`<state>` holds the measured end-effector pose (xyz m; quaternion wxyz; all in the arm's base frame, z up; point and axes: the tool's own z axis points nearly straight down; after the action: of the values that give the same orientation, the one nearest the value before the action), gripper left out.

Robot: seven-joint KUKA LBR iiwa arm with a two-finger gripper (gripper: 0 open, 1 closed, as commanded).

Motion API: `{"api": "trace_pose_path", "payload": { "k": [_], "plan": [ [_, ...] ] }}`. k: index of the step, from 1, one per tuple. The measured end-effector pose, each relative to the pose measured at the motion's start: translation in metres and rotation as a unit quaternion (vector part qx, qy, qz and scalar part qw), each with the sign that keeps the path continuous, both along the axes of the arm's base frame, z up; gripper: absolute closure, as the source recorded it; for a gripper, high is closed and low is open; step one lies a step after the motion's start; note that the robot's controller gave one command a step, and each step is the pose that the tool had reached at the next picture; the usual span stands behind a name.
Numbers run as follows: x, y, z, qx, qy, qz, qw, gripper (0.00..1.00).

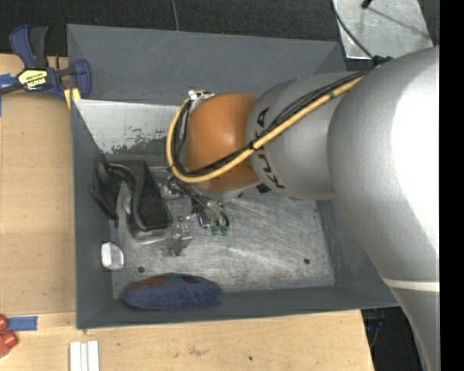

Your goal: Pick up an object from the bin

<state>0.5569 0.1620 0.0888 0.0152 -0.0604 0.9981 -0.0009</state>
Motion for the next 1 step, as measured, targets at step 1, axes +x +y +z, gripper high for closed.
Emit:
{"api": "trace_pose_path", "payload": {
  "k": [1],
  "plan": [
    [-0.0044,0.0175,-0.0038,-0.004,0.0131,0.029,0.9995,0.00]
  ]
}}
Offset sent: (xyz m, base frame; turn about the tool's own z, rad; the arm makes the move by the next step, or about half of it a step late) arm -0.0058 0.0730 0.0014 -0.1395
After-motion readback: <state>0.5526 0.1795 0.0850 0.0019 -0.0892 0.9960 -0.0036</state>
